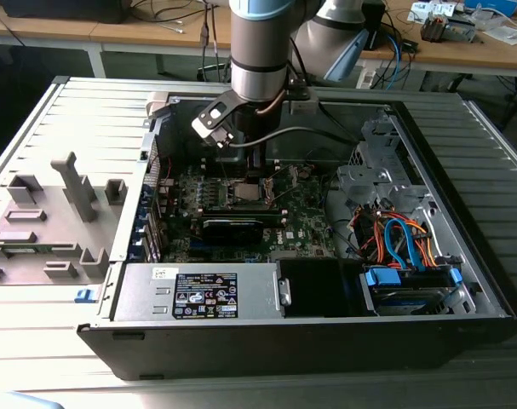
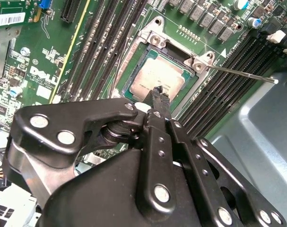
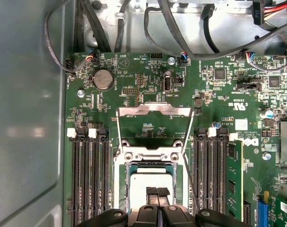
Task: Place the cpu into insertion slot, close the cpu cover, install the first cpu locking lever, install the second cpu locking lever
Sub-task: 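Place the cpu into insertion slot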
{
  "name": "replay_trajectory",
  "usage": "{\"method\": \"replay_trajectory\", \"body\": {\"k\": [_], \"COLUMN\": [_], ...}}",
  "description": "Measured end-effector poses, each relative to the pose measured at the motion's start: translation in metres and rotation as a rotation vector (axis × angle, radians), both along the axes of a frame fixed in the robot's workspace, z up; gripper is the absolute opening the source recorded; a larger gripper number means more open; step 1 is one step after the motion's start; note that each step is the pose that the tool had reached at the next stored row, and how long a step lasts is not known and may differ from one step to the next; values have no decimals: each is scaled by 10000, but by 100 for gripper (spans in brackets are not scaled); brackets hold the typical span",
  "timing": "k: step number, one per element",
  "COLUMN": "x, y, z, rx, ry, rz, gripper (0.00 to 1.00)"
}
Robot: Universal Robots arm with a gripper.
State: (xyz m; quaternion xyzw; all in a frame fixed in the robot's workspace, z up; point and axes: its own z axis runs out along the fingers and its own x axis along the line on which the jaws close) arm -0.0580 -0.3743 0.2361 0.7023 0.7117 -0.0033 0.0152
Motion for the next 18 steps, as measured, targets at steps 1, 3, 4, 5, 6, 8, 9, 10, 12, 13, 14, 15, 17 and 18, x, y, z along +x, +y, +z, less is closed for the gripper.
{"method": "replay_trajectory", "body": {"k": [1,3,4,5,6,8,9,10,12,13,14,15,17,18], "x": [0,0,0,1,1,0,0,0,0,0,0,0,0,0], "y": [0,0,0,0,0,0,0,0,0,0,-1,0,0,0], "z": [8,22,27,29,29,34,35,37,40,44,50,57,68,71], "rx": [0,-1,0,3,3,0,-1,-1,-1,-1,-4,-1,0,0], "ry": [1,1,0,-1,-1,1,1,0,1,1,2,1,0,0], "rz": [0,-1,0,0,0,-1,-1,0,0,-1,0,0,0,-1], "gripper": [11,11,11,11,11,11,11,11,11,11,11,11,11,11]}}
